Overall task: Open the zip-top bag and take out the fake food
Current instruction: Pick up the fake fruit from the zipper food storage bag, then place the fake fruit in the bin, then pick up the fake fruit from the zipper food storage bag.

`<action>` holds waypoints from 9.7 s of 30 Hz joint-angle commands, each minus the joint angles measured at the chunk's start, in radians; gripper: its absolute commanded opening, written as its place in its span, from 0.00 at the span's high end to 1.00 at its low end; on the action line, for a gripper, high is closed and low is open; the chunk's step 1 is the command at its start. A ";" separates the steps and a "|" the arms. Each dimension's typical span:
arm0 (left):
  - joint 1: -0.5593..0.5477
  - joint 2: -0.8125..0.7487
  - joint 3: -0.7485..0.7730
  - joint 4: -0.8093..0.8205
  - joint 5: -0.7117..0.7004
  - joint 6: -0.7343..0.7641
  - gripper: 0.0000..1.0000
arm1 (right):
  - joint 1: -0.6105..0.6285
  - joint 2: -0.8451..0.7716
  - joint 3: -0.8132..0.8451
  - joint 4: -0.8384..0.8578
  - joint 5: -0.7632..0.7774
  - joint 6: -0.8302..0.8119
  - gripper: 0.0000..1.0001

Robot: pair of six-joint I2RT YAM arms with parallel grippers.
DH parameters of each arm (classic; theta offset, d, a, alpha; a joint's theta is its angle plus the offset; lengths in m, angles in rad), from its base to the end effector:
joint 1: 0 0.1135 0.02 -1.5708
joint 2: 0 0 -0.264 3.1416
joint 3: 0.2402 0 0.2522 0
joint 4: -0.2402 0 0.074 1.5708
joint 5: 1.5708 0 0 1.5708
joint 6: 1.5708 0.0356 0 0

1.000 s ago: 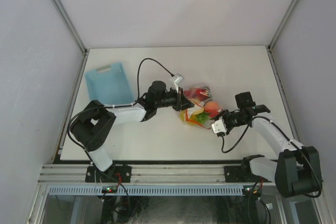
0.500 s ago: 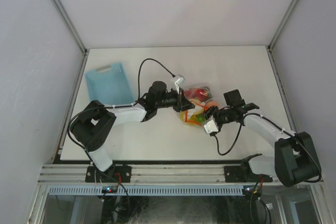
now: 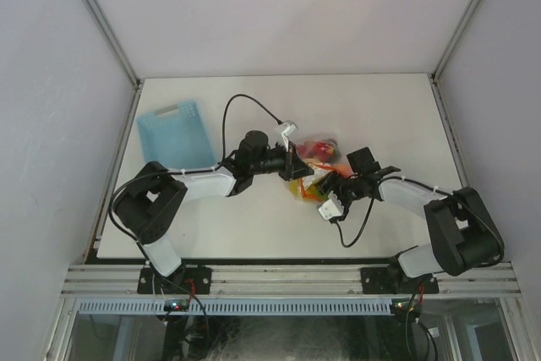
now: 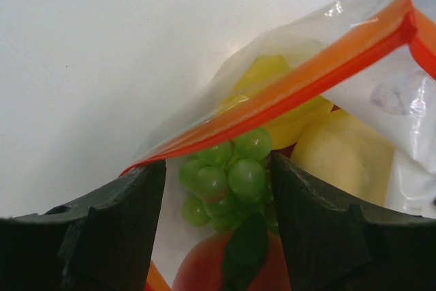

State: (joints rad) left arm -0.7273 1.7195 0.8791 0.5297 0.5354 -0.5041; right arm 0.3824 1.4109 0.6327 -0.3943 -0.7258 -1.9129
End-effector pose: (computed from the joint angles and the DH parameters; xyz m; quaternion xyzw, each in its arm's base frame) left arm 0.2619 -0.2575 0.2002 0.2417 0.7570 -0.5026 0.3404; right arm 0.2079 0.1091 0.1521 -0.8644 0.3123 0.1228 0.3744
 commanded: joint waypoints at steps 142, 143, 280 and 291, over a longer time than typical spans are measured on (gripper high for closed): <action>-0.150 -0.192 -0.074 0.539 -0.157 0.198 1.00 | -0.214 -0.446 0.308 0.263 -0.412 1.665 0.66; -0.144 -0.195 -0.086 0.550 -0.158 0.188 1.00 | -0.214 -0.447 0.308 0.267 -0.411 1.668 0.62; 0.856 -0.741 -0.061 -0.273 -0.258 -0.084 0.01 | -0.295 -0.551 0.181 0.168 -0.406 1.465 0.37; 0.244 -0.876 -0.161 -0.256 -0.430 0.429 0.03 | -0.295 -0.579 0.196 -0.017 -0.370 1.236 0.32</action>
State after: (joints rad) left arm -0.3042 0.8684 0.7624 0.1791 0.1776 -0.3134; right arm 0.0910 0.8536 0.7834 -0.3389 -1.1069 -0.5602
